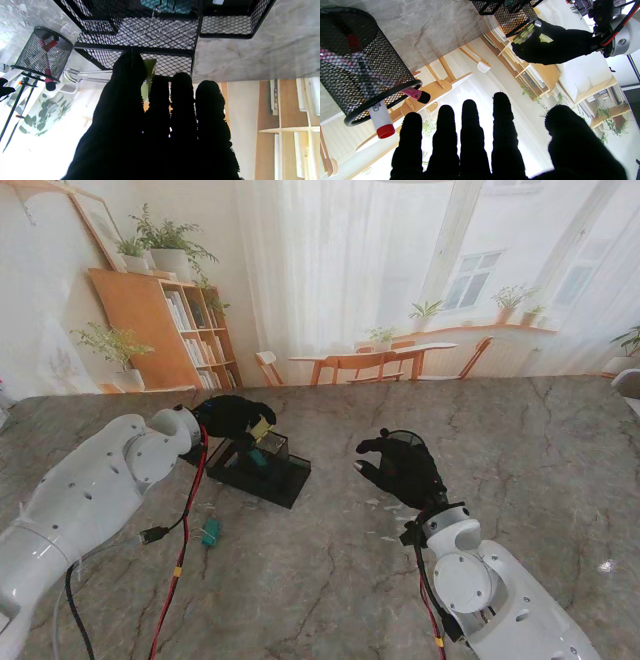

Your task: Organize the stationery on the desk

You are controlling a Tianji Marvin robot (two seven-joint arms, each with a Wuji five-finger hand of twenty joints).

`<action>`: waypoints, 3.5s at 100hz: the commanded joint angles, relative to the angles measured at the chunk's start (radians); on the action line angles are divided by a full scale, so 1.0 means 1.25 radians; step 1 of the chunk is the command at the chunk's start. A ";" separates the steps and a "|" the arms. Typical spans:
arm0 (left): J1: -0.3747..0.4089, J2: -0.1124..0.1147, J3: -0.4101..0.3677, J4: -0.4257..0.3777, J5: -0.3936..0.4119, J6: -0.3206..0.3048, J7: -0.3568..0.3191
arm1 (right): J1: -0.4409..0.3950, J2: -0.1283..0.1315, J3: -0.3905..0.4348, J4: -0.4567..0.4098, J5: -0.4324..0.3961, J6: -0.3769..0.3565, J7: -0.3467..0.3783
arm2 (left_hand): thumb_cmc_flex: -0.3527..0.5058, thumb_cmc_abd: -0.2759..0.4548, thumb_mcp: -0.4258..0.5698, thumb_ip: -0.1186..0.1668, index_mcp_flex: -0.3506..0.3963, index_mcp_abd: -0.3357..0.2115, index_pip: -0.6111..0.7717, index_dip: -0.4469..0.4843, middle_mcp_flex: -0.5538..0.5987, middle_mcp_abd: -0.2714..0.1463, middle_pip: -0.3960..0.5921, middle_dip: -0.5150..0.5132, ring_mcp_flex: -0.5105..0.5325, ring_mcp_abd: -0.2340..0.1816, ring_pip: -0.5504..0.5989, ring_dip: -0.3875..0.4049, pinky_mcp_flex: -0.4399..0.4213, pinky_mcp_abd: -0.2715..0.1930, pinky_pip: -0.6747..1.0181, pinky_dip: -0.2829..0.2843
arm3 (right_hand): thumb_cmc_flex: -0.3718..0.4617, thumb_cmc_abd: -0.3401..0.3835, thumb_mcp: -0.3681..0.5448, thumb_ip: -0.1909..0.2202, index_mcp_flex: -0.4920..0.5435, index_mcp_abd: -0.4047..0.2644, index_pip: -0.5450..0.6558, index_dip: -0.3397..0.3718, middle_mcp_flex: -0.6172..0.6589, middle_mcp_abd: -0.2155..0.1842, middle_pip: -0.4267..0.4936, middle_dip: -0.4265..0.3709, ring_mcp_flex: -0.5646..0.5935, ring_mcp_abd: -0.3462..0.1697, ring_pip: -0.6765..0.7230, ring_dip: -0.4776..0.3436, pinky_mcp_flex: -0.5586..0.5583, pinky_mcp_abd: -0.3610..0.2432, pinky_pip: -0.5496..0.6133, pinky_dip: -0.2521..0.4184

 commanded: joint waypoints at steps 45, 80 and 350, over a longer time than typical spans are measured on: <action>0.029 0.020 -0.017 -0.050 0.002 0.026 -0.074 | -0.005 -0.001 0.002 -0.003 -0.001 0.002 0.010 | -0.134 0.214 -0.024 -0.019 0.009 0.044 -0.232 -0.030 -0.192 0.013 -0.172 -0.330 -0.184 0.060 -0.268 -0.172 -0.263 0.172 -0.214 0.011 | 0.005 0.024 -0.015 0.007 0.017 0.002 0.005 0.020 0.006 0.002 0.013 0.016 -0.014 -0.010 0.002 0.011 -0.007 -0.011 0.014 0.012; 0.073 0.032 -0.070 -0.110 0.040 0.015 -0.088 | -0.003 -0.001 0.002 -0.001 0.000 0.000 0.009 | -0.243 0.242 -0.028 -0.020 -0.023 0.052 -0.264 -0.042 -0.240 0.018 -0.205 -0.359 -0.233 0.073 -0.325 -0.203 -0.334 0.210 -0.270 0.017 | 0.005 0.024 -0.015 0.007 0.017 0.001 0.005 0.020 0.006 0.002 0.013 0.016 -0.014 -0.009 0.002 0.011 -0.008 -0.011 0.014 0.012; 0.645 0.070 -0.441 -0.464 0.364 0.040 -0.100 | 0.010 0.000 -0.015 0.011 0.002 -0.013 0.017 | -0.251 0.142 -0.014 -0.010 -0.126 -0.051 -0.277 -0.028 -0.238 -0.002 -0.175 -0.323 -0.189 0.083 -0.304 -0.230 -0.220 0.285 -0.209 -0.009 | 0.004 0.025 -0.016 0.007 0.017 0.002 0.005 0.021 0.006 0.003 0.013 0.016 -0.015 -0.009 0.002 0.011 -0.008 -0.012 0.014 0.012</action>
